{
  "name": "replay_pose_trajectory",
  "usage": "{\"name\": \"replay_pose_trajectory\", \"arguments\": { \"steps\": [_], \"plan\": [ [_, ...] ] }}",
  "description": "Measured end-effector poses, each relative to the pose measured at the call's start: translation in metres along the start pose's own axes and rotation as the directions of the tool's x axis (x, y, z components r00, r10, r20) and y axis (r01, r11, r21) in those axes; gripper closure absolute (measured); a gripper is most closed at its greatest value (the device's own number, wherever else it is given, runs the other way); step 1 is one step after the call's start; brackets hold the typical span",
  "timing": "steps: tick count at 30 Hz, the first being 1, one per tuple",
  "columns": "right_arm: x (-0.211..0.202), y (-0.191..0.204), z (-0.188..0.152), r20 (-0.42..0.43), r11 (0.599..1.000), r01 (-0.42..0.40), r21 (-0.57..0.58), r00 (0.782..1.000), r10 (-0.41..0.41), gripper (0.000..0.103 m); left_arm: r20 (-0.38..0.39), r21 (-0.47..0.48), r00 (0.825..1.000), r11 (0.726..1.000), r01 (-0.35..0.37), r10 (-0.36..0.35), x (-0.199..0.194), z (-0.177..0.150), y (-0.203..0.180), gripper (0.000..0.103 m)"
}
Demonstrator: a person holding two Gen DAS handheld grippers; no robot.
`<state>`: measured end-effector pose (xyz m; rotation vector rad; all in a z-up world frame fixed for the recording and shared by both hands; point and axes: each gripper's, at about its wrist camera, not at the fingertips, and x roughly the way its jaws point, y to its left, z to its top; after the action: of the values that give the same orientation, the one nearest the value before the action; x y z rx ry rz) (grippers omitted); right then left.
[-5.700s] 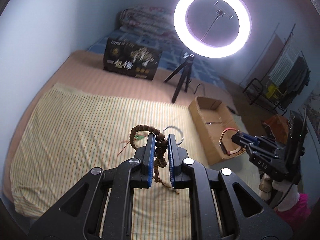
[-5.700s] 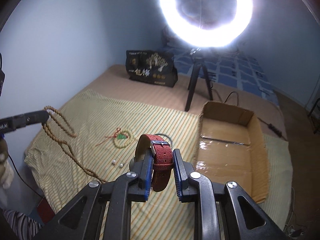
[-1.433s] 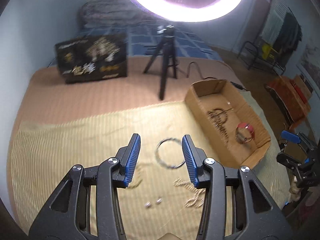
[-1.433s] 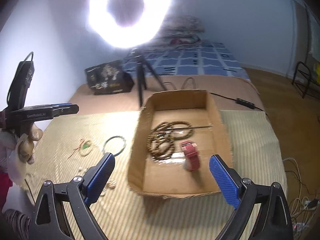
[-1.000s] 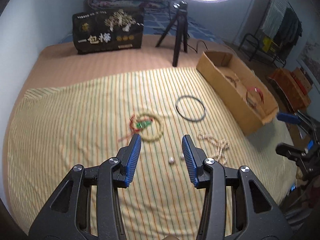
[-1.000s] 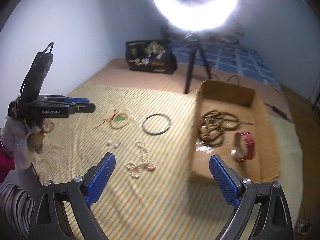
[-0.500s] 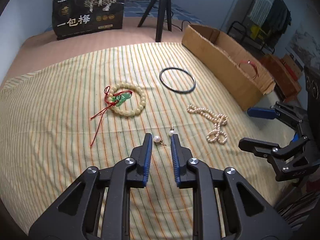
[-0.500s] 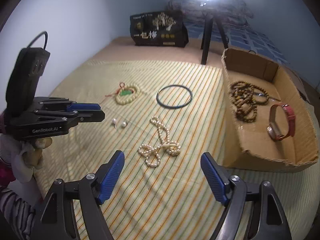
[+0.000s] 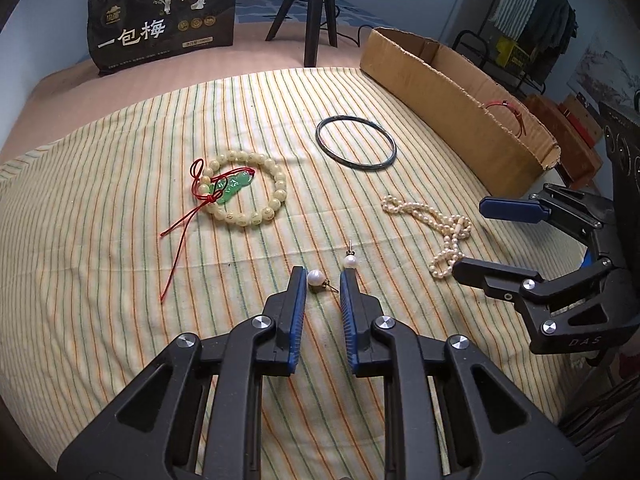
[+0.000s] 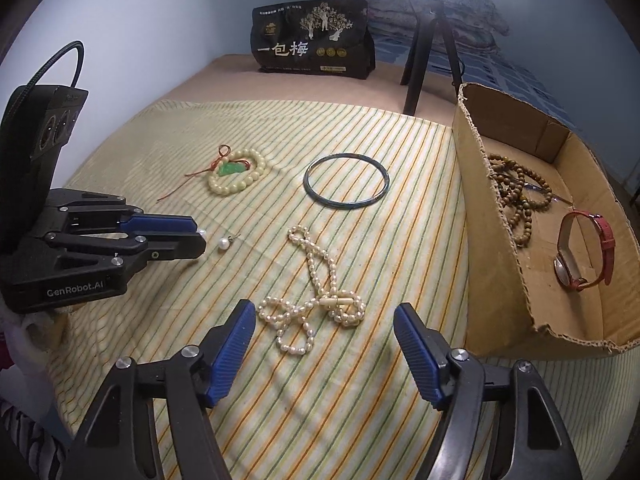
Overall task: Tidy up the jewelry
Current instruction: 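Move both tools back to the cloth and grasp a pearl earring with the left tool, then grasp the pearl necklace with the right tool while the left tool holds the earring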
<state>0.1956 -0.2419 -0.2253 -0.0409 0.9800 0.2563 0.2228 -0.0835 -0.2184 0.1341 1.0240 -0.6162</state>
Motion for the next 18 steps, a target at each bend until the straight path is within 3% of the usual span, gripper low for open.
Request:
{"name": "replay_pose_trajectory", "arguments": {
  "steps": [6,16,18],
  "plan": [
    [0.006,0.005,0.002,-0.006,1.000,0.009,-0.018,1.000,-0.009,0.031,0.001,0.020,0.999,0.999,-0.032,0.032,0.004,0.000,-0.001,0.092],
    [0.019,0.008,0.007,-0.026,0.999,0.036,-0.032,0.999,-0.037,0.031,-0.002,0.013,0.999,0.999,-0.038,0.038,0.006,0.000,0.001,0.093],
    [0.019,0.008,0.007,-0.028,0.999,0.036,-0.037,0.999,-0.037,0.035,-0.003,0.007,0.999,0.999,-0.036,0.036,0.006,0.000,0.002,0.093]
  ]
}}
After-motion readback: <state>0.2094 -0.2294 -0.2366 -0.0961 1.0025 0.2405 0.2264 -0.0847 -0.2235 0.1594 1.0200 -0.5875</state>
